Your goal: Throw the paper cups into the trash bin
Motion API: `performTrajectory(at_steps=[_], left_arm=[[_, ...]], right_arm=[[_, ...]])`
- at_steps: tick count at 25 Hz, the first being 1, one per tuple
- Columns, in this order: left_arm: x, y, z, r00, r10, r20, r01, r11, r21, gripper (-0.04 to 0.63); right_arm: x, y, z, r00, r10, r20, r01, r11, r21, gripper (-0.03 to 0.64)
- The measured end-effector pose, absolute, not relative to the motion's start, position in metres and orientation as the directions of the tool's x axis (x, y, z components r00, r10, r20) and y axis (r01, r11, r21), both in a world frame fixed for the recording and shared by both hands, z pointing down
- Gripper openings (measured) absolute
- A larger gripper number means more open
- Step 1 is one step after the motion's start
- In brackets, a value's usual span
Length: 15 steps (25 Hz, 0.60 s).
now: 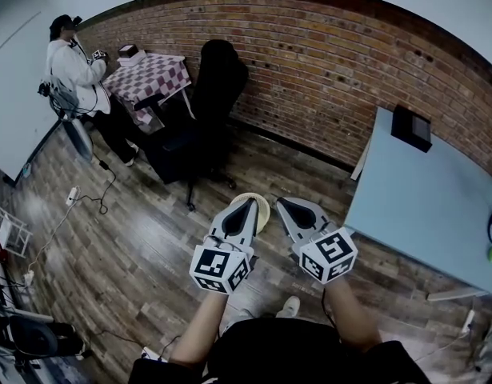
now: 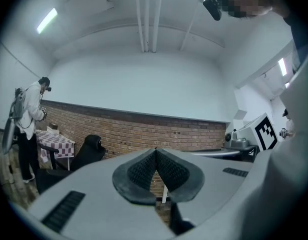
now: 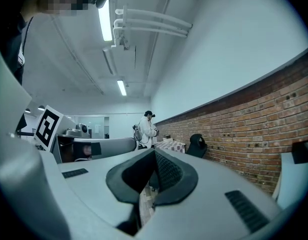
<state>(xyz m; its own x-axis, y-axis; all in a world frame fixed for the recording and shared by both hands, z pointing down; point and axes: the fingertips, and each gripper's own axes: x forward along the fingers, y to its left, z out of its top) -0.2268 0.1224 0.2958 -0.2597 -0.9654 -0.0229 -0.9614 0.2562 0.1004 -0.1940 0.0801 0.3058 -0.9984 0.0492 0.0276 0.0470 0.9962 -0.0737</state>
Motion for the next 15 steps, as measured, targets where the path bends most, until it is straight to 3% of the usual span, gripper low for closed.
performTrajectory(at_steps=[15], left_arm=[[-0.242, 0.169, 0.285, -0.208, -0.978, -0.035, -0.975, 0.204, 0.083, 0.009]], right_arm=[[-0.209, 0.133, 0.291, -1.0, 0.007, 0.003, 0.007, 0.998, -0.066, 0.003]])
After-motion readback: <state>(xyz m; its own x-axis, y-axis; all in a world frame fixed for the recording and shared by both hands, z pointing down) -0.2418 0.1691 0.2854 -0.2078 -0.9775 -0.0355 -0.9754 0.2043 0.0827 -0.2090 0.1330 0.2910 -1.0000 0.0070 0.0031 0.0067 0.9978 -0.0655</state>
